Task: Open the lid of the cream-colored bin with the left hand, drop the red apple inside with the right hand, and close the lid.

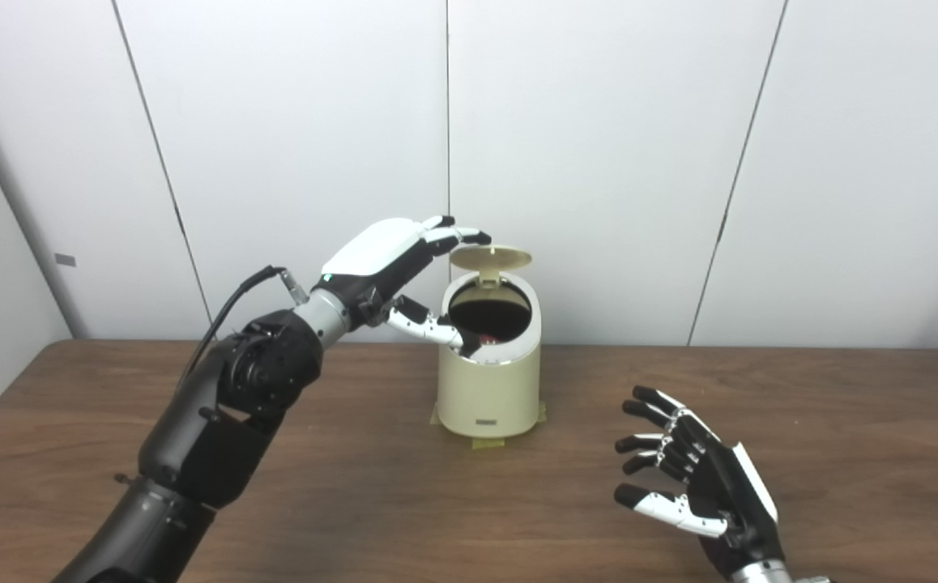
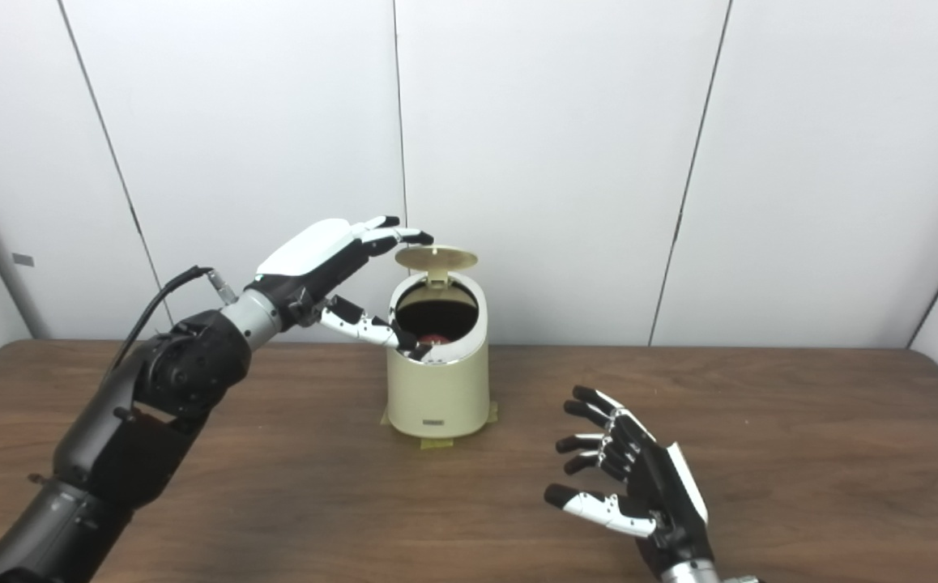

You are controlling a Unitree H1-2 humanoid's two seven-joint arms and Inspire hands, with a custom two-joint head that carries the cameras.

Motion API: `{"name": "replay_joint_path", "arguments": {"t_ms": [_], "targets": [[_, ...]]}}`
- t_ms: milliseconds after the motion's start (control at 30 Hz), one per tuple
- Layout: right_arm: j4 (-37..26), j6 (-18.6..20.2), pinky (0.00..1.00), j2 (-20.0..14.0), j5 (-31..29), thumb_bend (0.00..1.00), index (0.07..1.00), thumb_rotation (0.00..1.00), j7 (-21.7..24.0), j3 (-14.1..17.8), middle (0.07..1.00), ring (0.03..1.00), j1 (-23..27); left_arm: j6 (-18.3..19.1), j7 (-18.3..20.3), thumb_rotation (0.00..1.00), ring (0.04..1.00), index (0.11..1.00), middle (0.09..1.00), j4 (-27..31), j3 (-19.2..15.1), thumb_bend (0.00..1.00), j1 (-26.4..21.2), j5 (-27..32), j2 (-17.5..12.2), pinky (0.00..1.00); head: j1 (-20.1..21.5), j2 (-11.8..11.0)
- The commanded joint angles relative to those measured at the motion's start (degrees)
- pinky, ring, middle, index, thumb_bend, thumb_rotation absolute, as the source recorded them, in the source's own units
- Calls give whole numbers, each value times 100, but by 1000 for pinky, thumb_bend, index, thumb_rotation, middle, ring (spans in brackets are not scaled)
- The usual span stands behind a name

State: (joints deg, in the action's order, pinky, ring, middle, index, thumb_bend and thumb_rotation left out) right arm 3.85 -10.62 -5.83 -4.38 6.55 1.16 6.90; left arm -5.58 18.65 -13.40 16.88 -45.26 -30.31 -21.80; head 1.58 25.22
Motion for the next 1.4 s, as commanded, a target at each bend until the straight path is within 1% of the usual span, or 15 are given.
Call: {"name": "replay_joint_path", "arguments": {"t_ms": [0, 67, 200, 300, 433, 600, 733, 833, 933, 1067, 1167, 1233, 1367], "targets": [[-147, -102, 494, 66, -112, 806, 810, 263, 36, -21, 795, 608, 126, -164, -57, 305, 1000, 886, 902, 143, 11, 853, -248, -96, -104, 1000, 22, 3], [-143, -103, 500, 69, -129, 801, 812, 260, 47, -29, 796, 609, 131, -217, -40, 305, 1000, 887, 898, 110, 40, 848, -225, -112, -118, 1000, 28, 2], [-168, -31, 499, 102, -147, 822, 804, 263, 7, -26, 796, 608, 128, -252, 68, 309, 1000, 887, 904, 87, 32, 852, -176, -20, -108, 1000, 46, 16], [-185, 3, 500, 102, -129, 825, 802, 263, 3, -28, 797, 609, 125, -262, 128, 314, 1000, 891, 908, 120, 44, 852, -171, -80, -119, 1000, 43, 29], [-233, 77, 501, 121, -109, 829, 797, 260, -20, -21, 793, 604, 115, -370, 86, 315, 1000, 887, 901, 114, 69, 853, -169, -194, -133, 1000, 31, 40], [-238, 65, 508, 108, -27, 821, 801, 264, -13, -50, 793, 609, 114, -458, 66, 285, 1000, 877, 891, 155, 101, 872, -132, -304, -147, 1000, 34, 58], [-230, 93, 513, 121, -91, 823, 796, 253, 13, -48, 788, 612, 116, -520, 91, 287, 1000, 875, 888, 173, 111, 878, -96, -357, -157, 1000, 35, 65], [-242, 100, 513, 123, -32, 827, 795, 255, -9, -63, 787, 613, 115, -540, 95, 292, 1000, 876, 892, 180, 113, 875, -66, -390, -164, 1000, 38, 73], [-249, 98, 509, 126, -69, 825, 794, 251, 12, -63, 791, 615, 114, -592, 46, 289, 1000, 875, 890, 192, 122, 875, -43, -458, -169, 1000, 45, 82], [-206, 33, 503, 120, -89, 833, 793, 260, 24, -56, 789, 611, 123, -737, -43, 281, 1000, 868, 881, 233, 186, 883, -8, -678, -204, 1000, 46, 106], [-235, 54, 502, 108, 2, 839, 794, 274, -14, -66, 784, 608, 120, -829, -63, 296, 1000, 868, 884, 267, 258, 881, 3, -914, -244, 1000, 52, 116], [-226, 30, 500, 96, -13, 822, 801, 271, 16, -68, 788, 610, 124, -926, -111, 301, 1000, 865, 880, 268, 316, 881, 5, -1057, -273, 1000, 47, 126], [-257, 55, 501, 90, -8, 825, 800, 273, 20, -71, 790, 611, 113, -1037, -151, 304, 1000, 865, 880, 295, 429, 883, 19, -1323, -316, 1000, 49, 143]]}}
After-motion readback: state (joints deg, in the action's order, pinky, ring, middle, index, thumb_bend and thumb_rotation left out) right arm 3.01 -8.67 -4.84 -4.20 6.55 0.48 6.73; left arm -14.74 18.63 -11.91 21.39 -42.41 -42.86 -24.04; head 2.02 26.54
